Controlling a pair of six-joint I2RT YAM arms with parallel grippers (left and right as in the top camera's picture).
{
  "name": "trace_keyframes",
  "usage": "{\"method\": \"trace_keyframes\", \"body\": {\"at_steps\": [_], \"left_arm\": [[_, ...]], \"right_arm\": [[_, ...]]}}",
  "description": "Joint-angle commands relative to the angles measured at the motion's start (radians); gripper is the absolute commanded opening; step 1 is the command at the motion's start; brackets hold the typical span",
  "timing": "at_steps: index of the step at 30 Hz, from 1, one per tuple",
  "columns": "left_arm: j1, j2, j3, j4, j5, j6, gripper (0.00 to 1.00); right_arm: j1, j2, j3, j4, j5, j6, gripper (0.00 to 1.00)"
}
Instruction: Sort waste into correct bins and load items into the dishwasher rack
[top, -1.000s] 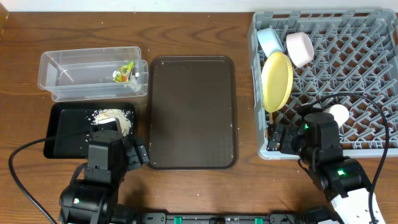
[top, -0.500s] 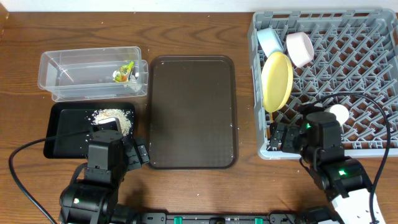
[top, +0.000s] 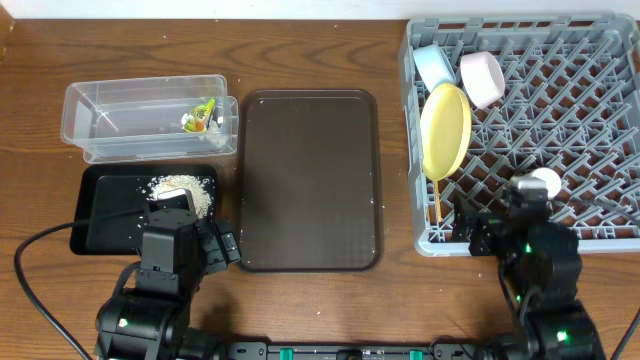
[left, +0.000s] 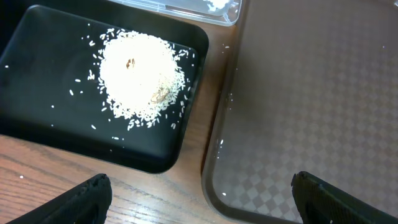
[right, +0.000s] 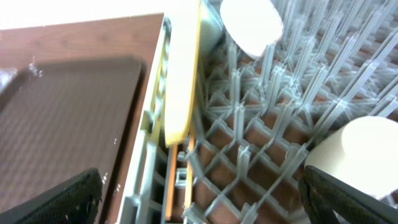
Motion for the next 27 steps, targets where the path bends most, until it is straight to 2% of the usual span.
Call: {"method": "trace_keyframes", "body": {"at_steps": [1, 5, 14, 22, 27], "left_arm": [[-0.003, -0.001, -0.003, 0.001, -0.012, -0.01, 0.95], [-0.003, -0.001, -0.003, 0.001, -0.012, -0.01, 0.95], [-0.003, -0.001, -0.003, 0.001, -0.012, -0.01, 0.96], [-0.003, -0.001, -0.003, 0.001, -0.012, -0.01, 0.96], [-0.003, -0.001, -0.003, 0.001, -0.012, -0.01, 0.96]], "right_arm": [[-0.024, -0.103, -0.085, 0.054, 0.008, -0.02, 0.99], [-0.042, -0.232, -0.19, 0.153, 0.007, -0.02, 0.99], [-0.079, -0.389, -0.333, 0.318, 0.007, -0.02, 0.99], [-0.098, -0.509, -0.425, 0.342, 0.007, -0.02, 0.99], [-0.103, -0.505, -0.443, 0.323, 0.007, -0.02, 0.99]]}}
